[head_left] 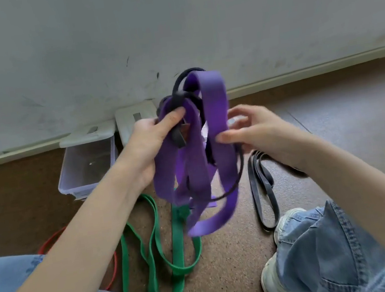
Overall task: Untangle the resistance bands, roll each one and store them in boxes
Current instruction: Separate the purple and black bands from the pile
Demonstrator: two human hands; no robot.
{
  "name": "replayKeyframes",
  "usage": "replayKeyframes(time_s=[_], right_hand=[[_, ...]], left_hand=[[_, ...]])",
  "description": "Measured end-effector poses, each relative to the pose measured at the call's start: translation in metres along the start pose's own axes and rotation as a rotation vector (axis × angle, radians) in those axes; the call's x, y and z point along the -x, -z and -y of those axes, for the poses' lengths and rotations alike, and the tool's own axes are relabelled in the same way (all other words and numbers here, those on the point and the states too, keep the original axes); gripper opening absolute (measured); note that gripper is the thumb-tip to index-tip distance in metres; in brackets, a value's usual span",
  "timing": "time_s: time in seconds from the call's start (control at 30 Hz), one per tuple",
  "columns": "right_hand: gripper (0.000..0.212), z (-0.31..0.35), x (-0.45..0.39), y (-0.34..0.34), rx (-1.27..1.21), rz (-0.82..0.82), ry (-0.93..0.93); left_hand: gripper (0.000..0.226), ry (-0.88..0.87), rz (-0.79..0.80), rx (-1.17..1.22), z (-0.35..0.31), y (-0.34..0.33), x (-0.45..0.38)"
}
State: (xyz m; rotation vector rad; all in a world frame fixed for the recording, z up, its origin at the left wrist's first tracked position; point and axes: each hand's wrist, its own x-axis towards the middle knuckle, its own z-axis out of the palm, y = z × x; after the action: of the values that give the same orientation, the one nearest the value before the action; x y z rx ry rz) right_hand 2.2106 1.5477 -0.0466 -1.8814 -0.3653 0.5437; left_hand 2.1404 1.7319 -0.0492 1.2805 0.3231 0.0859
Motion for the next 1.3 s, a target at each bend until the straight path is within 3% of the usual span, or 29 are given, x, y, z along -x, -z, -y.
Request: replayKeyframes(time_s=[0.1, 0.2, 0.27, 0.37, 0.47, 0.6, 0.7, 0.77, 0.9, 1.0, 1.07, 1.13, 1.23, 1.3], right_hand=[[0.026, 0.010, -0.004, 0.016, 0.017, -0.150, 0.089], [0.027, 0.009, -0.002, 0.012, 0.307, -0.147, 0.142], [0.038, 0.008, 0.002, 0.009, 0.316, -0.048, 0.101], [0.053, 0.007, 0.011, 0.005, 0.083, 0.232, 0.070], [0.057, 0.006, 0.013, 0.000, -0.013, 0.319, 0.099], [0.093, 0.007, 0.006, -0.008, -0.196, 0.189, 0.111], [0.115, 0.000, -0.001, -0.024, 0.256, 0.042, 0.222], [0.102, -0.009, -0.004, -0.027, 0.506, -0.061, 0.310], [0.072, -0.013, -0.007, -0.007, 0.631, -0.286, 0.312], [0.065, -0.005, -0.008, 0.008, 0.610, -0.377, 0.270], [0.064, 0.000, -0.008, 0.011, 0.592, -0.362, 0.201], [0.060, 0.001, -0.008, 0.012, 0.498, -0.313, 0.080], [0.024, 0.004, -0.006, 0.010, 0.044, -0.267, -0.060], [0.010, 0.006, -0.005, 0.007, -0.159, -0.307, -0.096]], left_hand=[[0.020, -0.032, -0.066, 0.000, -0.009, 0.005, 0.000], [0.022, -0.002, 0.003, -0.065, -0.008, 0.003, 0.002], [0.023, 0.047, 0.057, -0.138, -0.007, 0.000, 0.004], [0.026, 0.081, 0.092, -0.154, -0.006, -0.005, 0.004], [0.029, 0.063, 0.095, -0.185, -0.005, -0.008, 0.004], [0.029, 0.045, 0.073, -0.206, -0.006, -0.009, 0.007], [0.026, 0.060, 0.077, -0.239, -0.003, -0.013, 0.009], [0.032, 0.064, 0.089, -0.265, -0.004, -0.011, 0.009], [0.049, 0.007, 0.148, -0.341, -0.014, 0.004, 0.006], [0.044, -0.017, -0.009, -0.320, -0.010, 0.017, -0.008], [0.044, -0.086, -0.104, -0.479, -0.004, 0.024, -0.018], [0.052, -0.143, -0.130, -0.795, 0.007, 0.027, -0.022], [0.043, -0.292, -0.159, -1.240, 0.020, 0.022, -0.013], [0.032, -0.267, 0.009, -1.171, 0.023, 0.015, -0.009]])
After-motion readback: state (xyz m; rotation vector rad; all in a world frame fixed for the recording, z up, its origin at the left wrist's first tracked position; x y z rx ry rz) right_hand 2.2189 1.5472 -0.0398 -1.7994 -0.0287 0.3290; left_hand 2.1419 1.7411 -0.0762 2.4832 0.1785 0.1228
